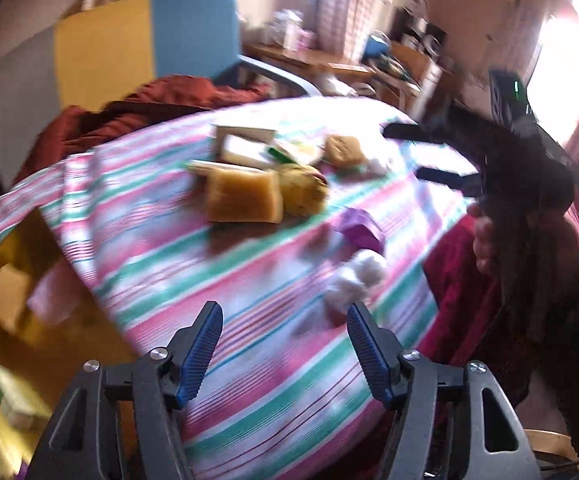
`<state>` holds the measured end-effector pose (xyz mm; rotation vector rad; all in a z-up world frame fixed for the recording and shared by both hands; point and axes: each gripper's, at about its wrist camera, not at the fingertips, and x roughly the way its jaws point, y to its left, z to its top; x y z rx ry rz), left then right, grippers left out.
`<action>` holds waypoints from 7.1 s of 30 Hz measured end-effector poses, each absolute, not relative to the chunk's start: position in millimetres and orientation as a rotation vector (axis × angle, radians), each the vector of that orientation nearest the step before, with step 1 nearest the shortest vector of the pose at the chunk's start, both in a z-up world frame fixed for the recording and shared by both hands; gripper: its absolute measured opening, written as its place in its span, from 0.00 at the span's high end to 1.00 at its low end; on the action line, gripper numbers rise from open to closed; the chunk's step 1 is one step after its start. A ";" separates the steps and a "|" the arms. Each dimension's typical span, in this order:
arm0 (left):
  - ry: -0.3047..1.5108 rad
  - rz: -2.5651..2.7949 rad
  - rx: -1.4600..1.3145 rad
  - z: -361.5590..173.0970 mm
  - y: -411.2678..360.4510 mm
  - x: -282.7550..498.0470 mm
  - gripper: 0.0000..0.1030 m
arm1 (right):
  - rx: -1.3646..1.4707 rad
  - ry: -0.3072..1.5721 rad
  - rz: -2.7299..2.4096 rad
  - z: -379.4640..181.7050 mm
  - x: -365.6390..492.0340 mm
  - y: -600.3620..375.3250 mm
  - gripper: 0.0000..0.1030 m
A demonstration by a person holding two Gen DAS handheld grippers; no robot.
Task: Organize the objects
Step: 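Move both open tools back toward the pile of items, then grasp the white plastic-bag bundle with the left tool while the right tool grasps a purple packet, then carry the bundle and purple packet into the gold tray and open both tools, then withdraw both tools from the tray back toward the remaining pile, then grasp the yellow sponge block with the left tool while the right tool grasps a brown sponge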
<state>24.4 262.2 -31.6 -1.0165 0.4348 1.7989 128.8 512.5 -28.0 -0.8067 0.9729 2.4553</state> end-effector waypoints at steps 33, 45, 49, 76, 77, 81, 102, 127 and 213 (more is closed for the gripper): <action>0.446 1.606 -1.126 -102.1 311.4 21.6 0.64 | -1.362 0.647 2.251 -86.4 71.6 492.7 0.15; 0.382 1.665 -1.118 -86.7 280.4 18.6 0.64 | -1.478 0.523 2.192 -102.8 66.8 489.5 0.59; 0.353 1.693 -1.078 -69.3 267.9 22.3 0.64 | -1.416 0.553 2.233 -93.8 73.2 491.5 0.60; -0.055 2.382 -1.090 -2.6 35.3 -110.4 0.64 | -1.419 0.442 2.951 -5.7 -15.1 257.9 0.60; -0.042 2.402 -1.096 -3.9 29.6 -118.1 0.64 | -1.440 0.428 2.964 -8.6 -18.5 250.1 0.60; 0.004 2.468 -1.126 -8.9 14.9 -144.5 0.54 | -1.522 0.404 2.986 -20.9 -33.6 219.7 0.57; -0.069 2.664 -1.165 -16.1 -14.0 -87.8 0.42 | -1.407 0.126 2.983 -37.8 -11.6 161.3 0.13; 0.041 2.629 -1.152 -19.7 15.8 -50.0 0.42 | -1.134 0.208 2.895 -24.4 9.6 192.6 0.08; 0.514 1.857 -1.183 -71.0 376.1 -72.5 0.18 | -0.818 1.074 2.278 -39.6 77.6 559.7 0.00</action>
